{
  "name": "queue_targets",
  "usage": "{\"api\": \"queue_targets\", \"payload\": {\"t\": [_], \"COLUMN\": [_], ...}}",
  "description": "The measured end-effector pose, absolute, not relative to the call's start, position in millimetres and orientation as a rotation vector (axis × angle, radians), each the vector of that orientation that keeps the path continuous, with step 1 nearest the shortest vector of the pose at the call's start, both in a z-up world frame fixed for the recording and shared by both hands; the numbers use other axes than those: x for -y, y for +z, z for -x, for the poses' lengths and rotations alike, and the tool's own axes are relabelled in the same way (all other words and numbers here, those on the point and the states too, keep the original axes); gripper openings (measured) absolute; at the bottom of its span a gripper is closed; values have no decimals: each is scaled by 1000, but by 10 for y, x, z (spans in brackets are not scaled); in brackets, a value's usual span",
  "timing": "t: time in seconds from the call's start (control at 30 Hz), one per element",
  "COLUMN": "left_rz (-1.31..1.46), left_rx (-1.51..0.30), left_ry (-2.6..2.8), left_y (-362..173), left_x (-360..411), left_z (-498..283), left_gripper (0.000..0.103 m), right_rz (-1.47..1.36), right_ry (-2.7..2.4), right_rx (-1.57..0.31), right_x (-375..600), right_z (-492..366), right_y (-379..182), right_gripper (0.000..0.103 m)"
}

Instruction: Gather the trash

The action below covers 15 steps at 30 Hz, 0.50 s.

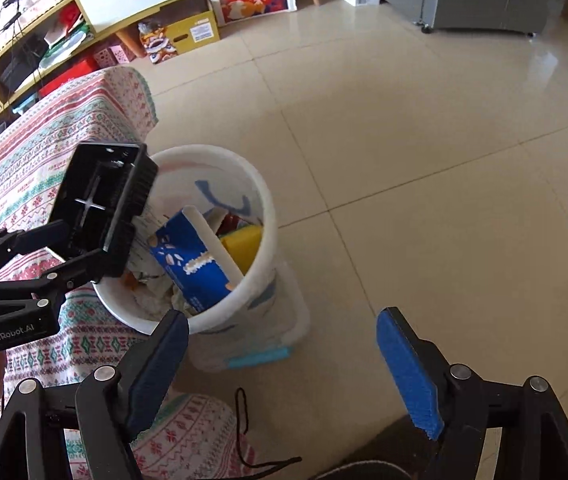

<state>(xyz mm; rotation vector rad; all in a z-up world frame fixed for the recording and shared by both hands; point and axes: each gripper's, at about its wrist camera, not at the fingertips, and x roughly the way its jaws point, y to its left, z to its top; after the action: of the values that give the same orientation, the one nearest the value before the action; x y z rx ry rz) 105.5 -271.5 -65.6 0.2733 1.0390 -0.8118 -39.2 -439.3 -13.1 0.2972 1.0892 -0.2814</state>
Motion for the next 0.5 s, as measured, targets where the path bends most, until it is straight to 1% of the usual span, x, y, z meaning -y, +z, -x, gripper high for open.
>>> {"api": "queue_targets", "payload": {"t": [0.13,0.27,0.5], "left_rz": [-259,-280,-216], "left_rx": [-1048,-1012,-978], "left_ry": [-791,-727,-577], "left_y": [-573,-424,-106], "left_x": [2606,2392,1774], "left_z": [-975,-802,-418], "left_gripper": [98,98,99], "right_rz": [-321,-331,-307], "right_ry": [-296,-289,-213], "right_rx": [-1079,-1047,-992], "right_x": [4459,4419,4001], "right_z": [504,562,571], "right_y": [-106,-27,113], "right_gripper": [82,82,83]}}
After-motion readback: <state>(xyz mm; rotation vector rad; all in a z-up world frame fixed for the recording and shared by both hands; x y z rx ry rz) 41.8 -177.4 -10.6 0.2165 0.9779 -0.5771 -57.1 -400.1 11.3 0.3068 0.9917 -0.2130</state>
